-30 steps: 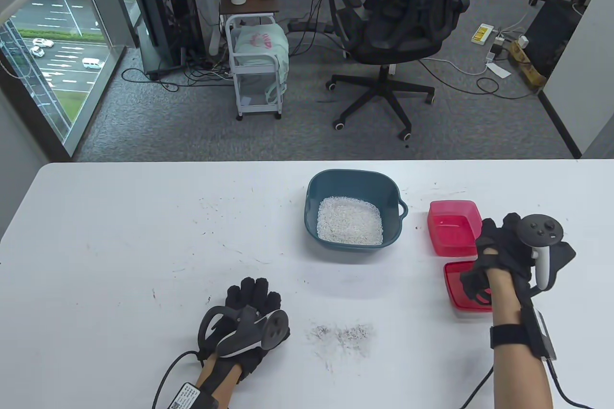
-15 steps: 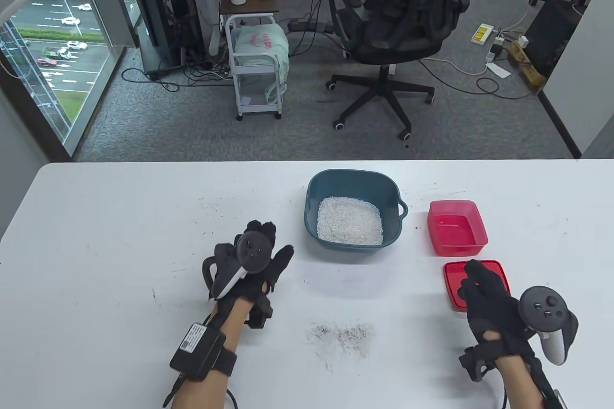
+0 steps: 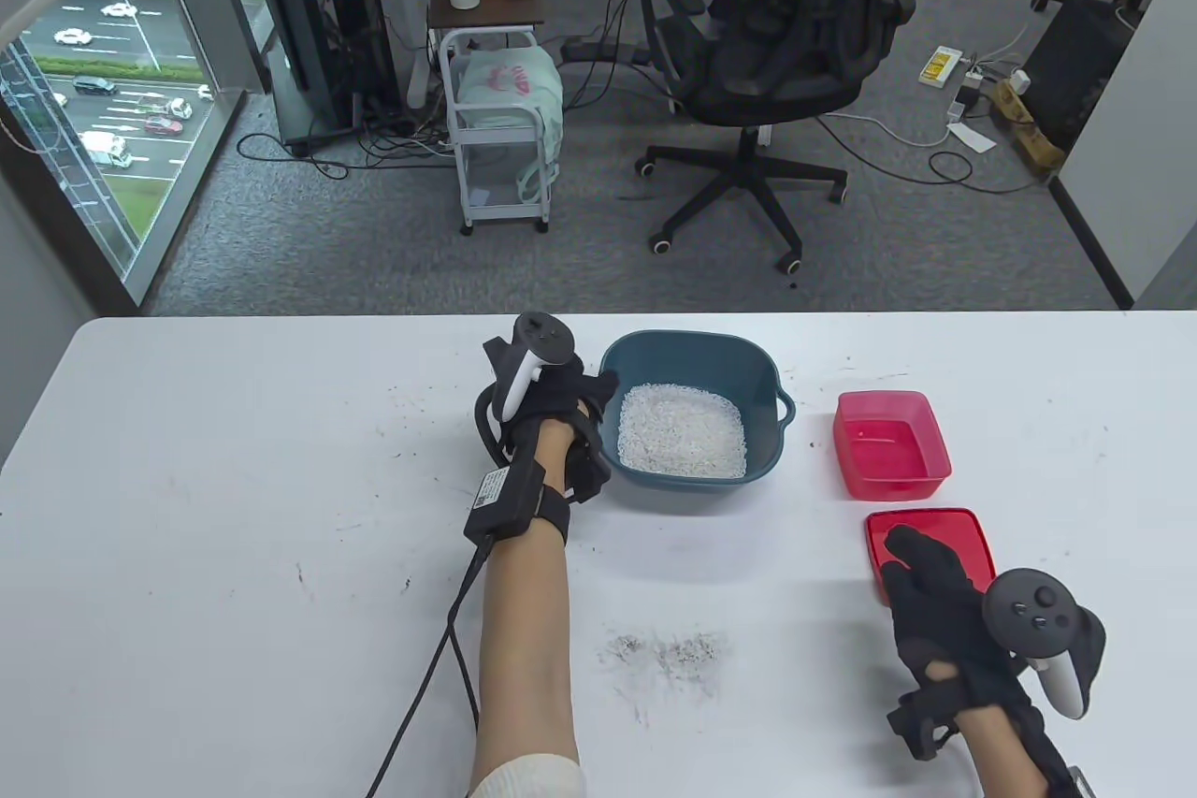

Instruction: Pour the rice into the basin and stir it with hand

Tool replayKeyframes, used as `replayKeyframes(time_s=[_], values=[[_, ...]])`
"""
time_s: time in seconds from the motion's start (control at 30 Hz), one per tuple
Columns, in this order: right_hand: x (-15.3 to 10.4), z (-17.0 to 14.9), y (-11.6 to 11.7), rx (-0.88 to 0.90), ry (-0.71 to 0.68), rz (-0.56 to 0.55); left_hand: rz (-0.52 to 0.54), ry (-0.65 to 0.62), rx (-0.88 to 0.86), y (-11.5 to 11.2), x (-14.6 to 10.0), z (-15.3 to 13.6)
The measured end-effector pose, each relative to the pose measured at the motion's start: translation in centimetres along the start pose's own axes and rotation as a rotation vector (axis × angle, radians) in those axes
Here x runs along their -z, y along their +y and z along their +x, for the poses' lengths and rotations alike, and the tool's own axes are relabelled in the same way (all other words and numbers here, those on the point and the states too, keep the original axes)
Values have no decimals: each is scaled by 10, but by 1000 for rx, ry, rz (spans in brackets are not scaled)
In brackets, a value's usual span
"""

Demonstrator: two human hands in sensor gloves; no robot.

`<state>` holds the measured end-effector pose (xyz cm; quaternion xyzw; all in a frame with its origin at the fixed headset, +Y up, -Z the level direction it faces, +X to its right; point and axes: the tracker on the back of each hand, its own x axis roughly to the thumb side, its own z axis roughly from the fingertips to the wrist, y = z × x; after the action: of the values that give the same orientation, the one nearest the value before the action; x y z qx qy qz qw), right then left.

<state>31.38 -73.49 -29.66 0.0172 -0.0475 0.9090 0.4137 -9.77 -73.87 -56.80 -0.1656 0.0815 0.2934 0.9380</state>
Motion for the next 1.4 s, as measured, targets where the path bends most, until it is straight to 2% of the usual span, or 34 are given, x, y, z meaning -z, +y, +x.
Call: replayKeyframes(time_s=[0.1,0.2,0.3,0.4,0.47,0.63,0.8,0.9,1.03,1.2,1.4], values=[[0,0,2,-4,1,10,-48,-1,-45,-11,10,-5],[0,0,3,-4,5,11,-115,-39,-193,-17,16,-8],[1,-2,3,16,16,12,-156,-97,-168,-19,15,-8],[1,-4,4,36,24,20,-153,-135,-291,-19,9,-11],[2,-6,4,50,28,21,-118,-161,-356,-15,-3,-14],[2,-6,5,79,24,30,-136,-226,-409,5,-47,-27],[1,-4,8,80,10,59,-118,-351,-505,17,-120,-47],[1,-5,8,101,7,61,-101,-397,-513,10,-159,-62],[1,-9,11,122,15,85,-172,-404,-548,-21,-198,-88],[3,-15,15,122,39,102,-240,-422,-541,-52,-204,-102],[2,-9,14,108,23,81,-284,-391,-550,-70,-194,-118]])
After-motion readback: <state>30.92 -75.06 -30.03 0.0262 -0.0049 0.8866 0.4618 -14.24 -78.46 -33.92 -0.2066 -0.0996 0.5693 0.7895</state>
